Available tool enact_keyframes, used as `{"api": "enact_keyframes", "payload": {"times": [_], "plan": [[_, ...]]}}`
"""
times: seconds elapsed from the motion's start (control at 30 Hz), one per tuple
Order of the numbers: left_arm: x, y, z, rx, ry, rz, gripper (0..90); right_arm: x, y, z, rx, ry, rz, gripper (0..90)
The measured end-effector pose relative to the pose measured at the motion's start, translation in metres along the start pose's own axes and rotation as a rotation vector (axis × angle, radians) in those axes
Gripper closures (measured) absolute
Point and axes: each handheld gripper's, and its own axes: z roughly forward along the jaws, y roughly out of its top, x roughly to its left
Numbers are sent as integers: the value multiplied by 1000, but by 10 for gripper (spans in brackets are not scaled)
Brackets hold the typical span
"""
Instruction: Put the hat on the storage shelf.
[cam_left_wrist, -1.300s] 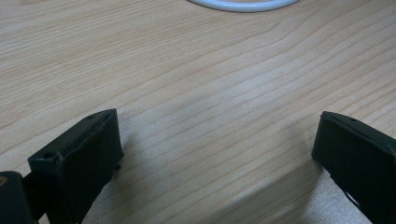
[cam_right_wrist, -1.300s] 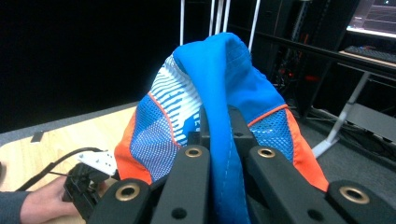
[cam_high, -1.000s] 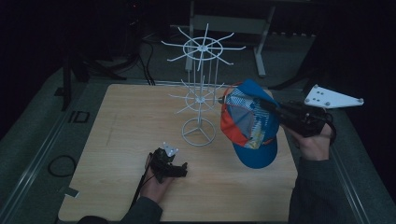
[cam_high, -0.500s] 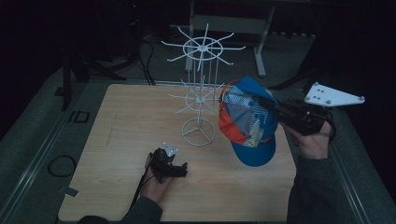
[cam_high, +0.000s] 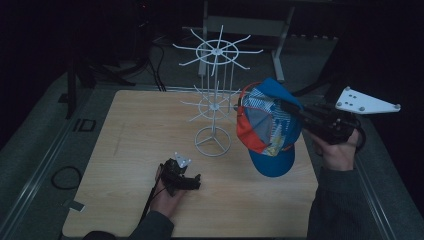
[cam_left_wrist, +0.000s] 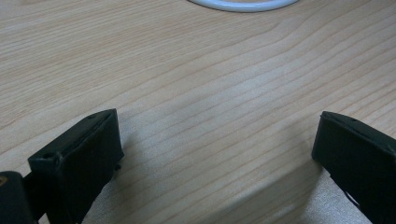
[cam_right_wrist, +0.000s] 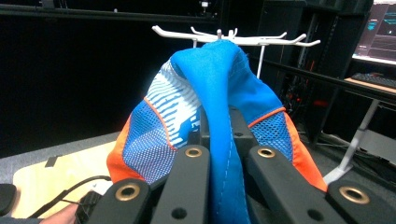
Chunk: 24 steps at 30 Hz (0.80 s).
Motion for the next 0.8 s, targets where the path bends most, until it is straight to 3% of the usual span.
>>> {"api": "enact_keyframes", "payload": {"times": [0.8], "plan": [[0, 0, 0, 0, 0, 0, 19, -3, 17, -7, -99, 17, 18, 894]]}}
